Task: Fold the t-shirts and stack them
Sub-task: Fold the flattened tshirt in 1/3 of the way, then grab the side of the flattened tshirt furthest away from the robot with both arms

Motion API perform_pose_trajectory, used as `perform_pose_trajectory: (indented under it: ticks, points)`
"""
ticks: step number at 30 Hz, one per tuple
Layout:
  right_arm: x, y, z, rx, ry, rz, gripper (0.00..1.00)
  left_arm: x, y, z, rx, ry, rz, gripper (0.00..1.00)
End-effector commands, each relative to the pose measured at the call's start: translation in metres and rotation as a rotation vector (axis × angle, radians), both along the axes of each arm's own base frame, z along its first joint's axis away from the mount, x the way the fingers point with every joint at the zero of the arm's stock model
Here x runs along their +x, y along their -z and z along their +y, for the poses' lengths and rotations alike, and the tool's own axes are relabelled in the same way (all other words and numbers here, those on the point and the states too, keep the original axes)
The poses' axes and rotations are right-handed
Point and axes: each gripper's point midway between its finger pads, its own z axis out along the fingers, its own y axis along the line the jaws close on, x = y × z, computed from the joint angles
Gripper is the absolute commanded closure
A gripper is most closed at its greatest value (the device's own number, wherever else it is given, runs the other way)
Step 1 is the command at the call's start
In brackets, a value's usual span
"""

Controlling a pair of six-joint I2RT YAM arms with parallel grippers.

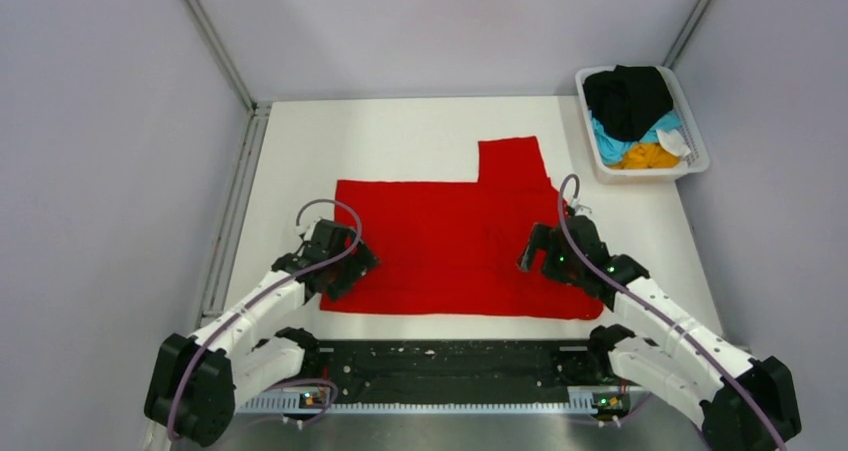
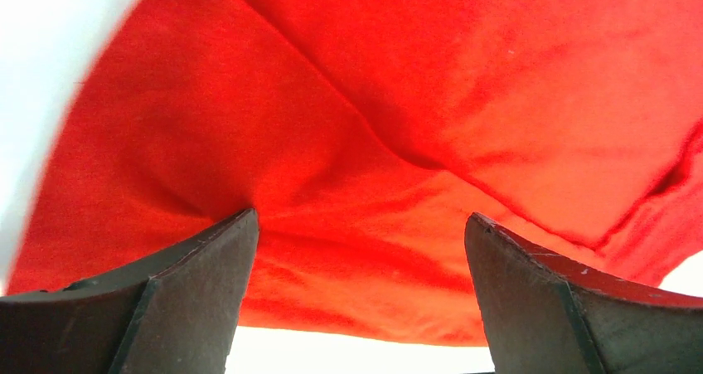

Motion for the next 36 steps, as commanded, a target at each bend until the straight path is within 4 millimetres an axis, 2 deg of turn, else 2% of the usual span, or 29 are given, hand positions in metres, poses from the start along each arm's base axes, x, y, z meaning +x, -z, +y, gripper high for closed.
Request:
perform_pose_trajectory:
  ticks: [1, 5, 7, 9, 12, 15, 17, 19, 20, 23, 26, 28, 31, 36]
  points:
    - [0.046, -0.062, 0.01, 0.0, -0.006, -0.215, 0.01, 0.01, -0.022, 0.024, 0.149, -0.023, -0.039, 0.01]
    - [0.079, -0.09, 0.008, -0.014, 0.066, -0.333, 0.01, 0.05, -0.059, 0.038, 0.237, -0.069, -0.13, 0.01]
    - [0.097, -0.104, 0.017, -0.006, 0.048, -0.393, 0.01, 0.076, -0.076, 0.047, 0.253, -0.099, -0.166, 0.01]
    - [0.119, -0.115, 0.019, -0.025, 0.044, -0.422, 0.01, 0.102, -0.081, 0.059, 0.243, -0.144, -0.166, 0.01]
    - [0.154, -0.116, 0.017, -0.029, 0.052, -0.394, 0.01, 0.138, -0.079, 0.076, 0.23, -0.186, -0.148, 0.01]
    - [0.195, -0.103, 0.014, -0.037, 0.049, -0.354, 0.01, 0.174, -0.071, 0.098, 0.278, -0.224, -0.113, 0.01]
    - [0.226, -0.108, 0.022, -0.072, 0.002, -0.379, 0.01, 0.196, -0.059, 0.107, 0.283, -0.209, -0.071, 0.01]
    - [0.254, -0.102, 0.025, -0.114, -0.003, -0.371, 0.01, 0.215, -0.046, 0.115, 0.288, -0.214, -0.025, 0.01]
    - [0.268, -0.098, 0.025, -0.131, 0.01, -0.363, 0.02, 0.224, -0.033, 0.116, 0.286, -0.204, 0.007, 0.01]
    - [0.298, -0.083, 0.024, -0.149, 0.028, -0.326, 0.03, 0.24, -0.019, 0.101, 0.212, -0.141, 0.091, 0.08]
    - [0.324, -0.071, 0.022, -0.182, 0.036, -0.323, 0.04, 0.254, -0.012, 0.099, 0.204, -0.129, 0.101, 0.13]
    - [0.337, -0.062, 0.021, -0.196, 0.042, -0.313, 0.04, 0.256, -0.006, 0.098, 0.202, -0.122, 0.115, 0.15]
    - [0.349, -0.042, 0.02, -0.201, 0.058, -0.285, 0.05, 0.254, 0.002, 0.091, 0.169, -0.09, 0.146, 0.19]
    - [0.354, -0.021, 0.024, -0.18, 0.05, -0.282, 0.07, 0.252, 0.009, 0.084, 0.146, -0.043, 0.158, 0.27]
